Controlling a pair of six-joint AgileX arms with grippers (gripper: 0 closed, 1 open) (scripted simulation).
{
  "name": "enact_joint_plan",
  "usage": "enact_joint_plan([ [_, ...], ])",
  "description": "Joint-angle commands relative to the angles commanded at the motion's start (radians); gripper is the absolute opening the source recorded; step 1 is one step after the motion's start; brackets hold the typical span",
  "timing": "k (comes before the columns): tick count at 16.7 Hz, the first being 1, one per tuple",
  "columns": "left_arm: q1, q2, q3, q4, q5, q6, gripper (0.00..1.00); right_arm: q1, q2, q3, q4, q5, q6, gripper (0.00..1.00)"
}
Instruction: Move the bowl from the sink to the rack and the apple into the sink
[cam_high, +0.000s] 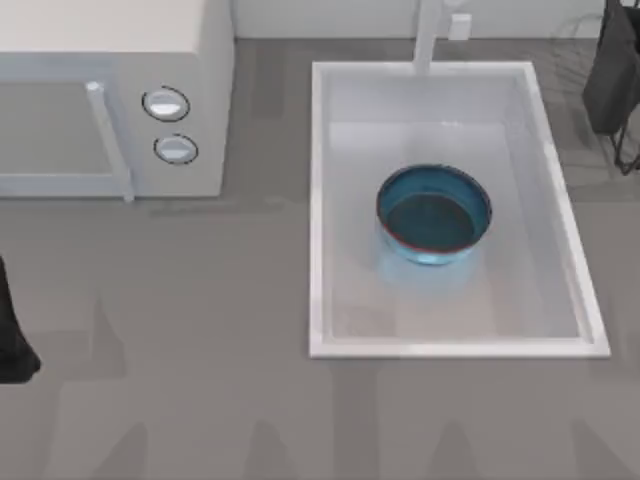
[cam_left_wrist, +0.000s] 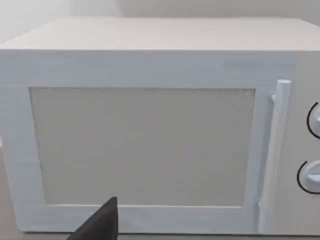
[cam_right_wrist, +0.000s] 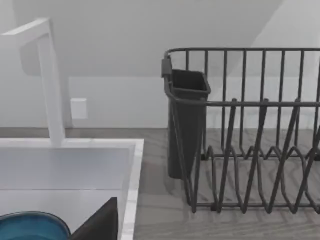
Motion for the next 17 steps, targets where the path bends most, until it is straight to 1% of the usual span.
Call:
enact_joint_plan([
  [4,0.0,0.0,0.0,0.0,0.0,0.0,1.0,0.006,0.018,0.028,-0.004,-0.001,0.007,1.0],
  [7,0.0,0.0,0.0,0.0,0.0,0.0,1.0,0.027,0.099,0.148,-0.027,0.0,0.035,1.0],
  [9,0.0,0.0,0.0,0.0,0.0,0.0,1.0,0.047,0.19,0.275,-0.056,0.003,0.061,1.0],
  [12,0.0,0.0,0.0,0.0,0.0,0.0,1.0,0.087,0.382,0.518,-0.128,0.012,0.107,1.0],
  [17,0.0,0.0,0.0,0.0,0.0,0.0,1.0,0.171,0.826,0.993,-0.319,0.033,0.192,1.0],
])
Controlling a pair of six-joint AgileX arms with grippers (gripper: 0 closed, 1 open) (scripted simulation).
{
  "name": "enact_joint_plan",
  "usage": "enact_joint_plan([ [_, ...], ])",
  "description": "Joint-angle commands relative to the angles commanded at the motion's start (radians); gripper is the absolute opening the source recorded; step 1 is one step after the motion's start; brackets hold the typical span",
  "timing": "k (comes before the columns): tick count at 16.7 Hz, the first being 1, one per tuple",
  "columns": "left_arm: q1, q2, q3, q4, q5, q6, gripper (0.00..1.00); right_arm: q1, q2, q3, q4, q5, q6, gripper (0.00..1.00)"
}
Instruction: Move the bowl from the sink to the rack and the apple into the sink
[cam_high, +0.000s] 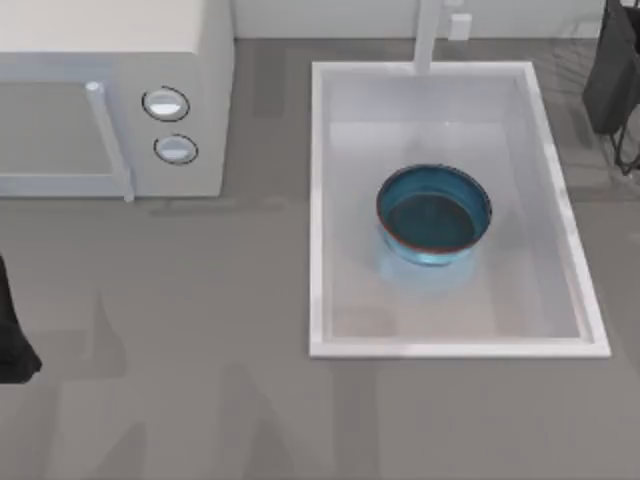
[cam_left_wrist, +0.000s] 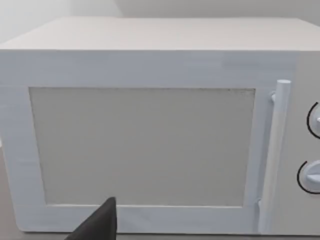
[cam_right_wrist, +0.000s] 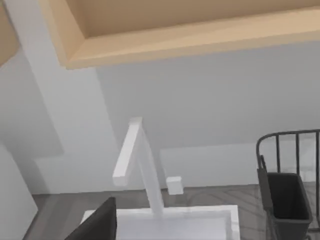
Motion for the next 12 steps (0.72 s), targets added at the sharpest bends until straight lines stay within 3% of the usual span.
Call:
enact_joint_plan([
  [12,0.0,0.0,0.0,0.0,0.0,0.0,1.0,0.247,1.322,1.113,-0.66,0.058,0.233,1.0],
])
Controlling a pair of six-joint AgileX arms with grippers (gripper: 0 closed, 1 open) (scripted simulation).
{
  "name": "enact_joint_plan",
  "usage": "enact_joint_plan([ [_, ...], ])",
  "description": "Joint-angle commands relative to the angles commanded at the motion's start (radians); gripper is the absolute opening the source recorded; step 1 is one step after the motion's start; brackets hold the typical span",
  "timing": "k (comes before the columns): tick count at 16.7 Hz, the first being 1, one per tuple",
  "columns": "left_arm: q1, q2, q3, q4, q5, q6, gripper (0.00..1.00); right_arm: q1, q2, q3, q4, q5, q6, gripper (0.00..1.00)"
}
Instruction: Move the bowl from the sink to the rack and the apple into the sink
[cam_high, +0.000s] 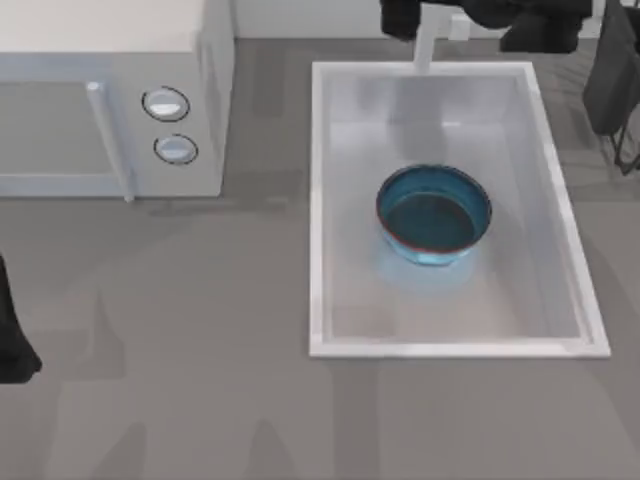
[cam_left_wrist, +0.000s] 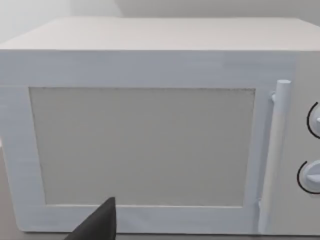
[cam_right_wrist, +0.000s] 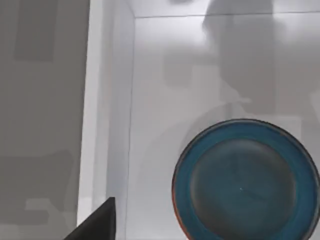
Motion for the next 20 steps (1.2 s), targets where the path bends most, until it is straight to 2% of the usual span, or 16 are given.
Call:
enact_joint_plan([
  [4,0.0,0.0,0.0,0.0,0.0,0.0,1.0,0.063,0.33,0.26,-0.169,0.014,0.066,1.0],
  [8,0.0,0.0,0.0,0.0,0.0,0.0,1.0,0.099,0.506,0.407,-0.263,0.021,0.107,1.0],
  [16,0.0,0.0,0.0,0.0,0.0,0.0,1.0,0.099,0.535,0.424,-0.271,0.021,0.112,1.0],
  [20,0.0,0.0,0.0,0.0,0.0,0.0,1.0,0.095,0.605,0.415,-0.187,0.021,0.104,1.0],
])
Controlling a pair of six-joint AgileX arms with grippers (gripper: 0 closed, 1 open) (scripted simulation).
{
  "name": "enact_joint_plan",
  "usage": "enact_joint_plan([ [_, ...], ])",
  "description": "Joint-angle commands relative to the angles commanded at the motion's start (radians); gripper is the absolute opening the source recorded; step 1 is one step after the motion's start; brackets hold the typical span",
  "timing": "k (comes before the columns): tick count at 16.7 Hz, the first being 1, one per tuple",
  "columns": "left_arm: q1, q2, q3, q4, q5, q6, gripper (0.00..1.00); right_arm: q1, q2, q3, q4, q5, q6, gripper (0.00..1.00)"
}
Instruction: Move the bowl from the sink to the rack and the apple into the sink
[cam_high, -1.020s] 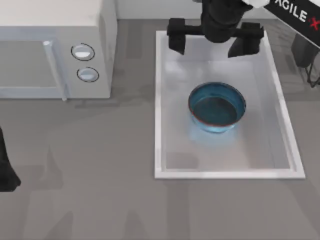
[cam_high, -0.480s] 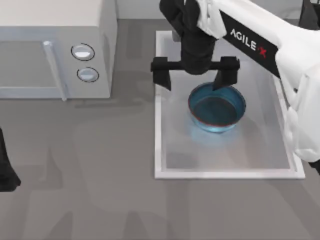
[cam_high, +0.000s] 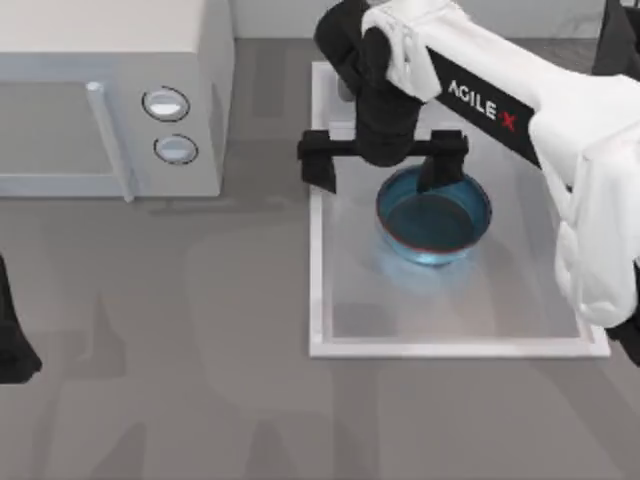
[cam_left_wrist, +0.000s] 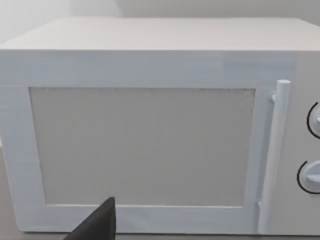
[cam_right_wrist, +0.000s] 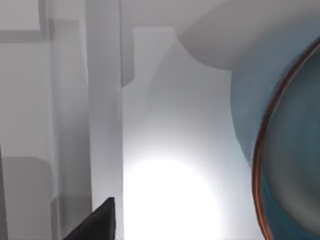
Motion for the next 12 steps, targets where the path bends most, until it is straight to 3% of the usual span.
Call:
enact_joint_plan([
  [9,0.0,0.0,0.0,0.0,0.0,0.0,1.0,-0.009,0.108,-0.015,0.123,0.0,-0.009,1.0],
  [12,0.0,0.0,0.0,0.0,0.0,0.0,1.0,-0.009,0.108,-0.015,0.123,0.0,-0.009,0.77],
])
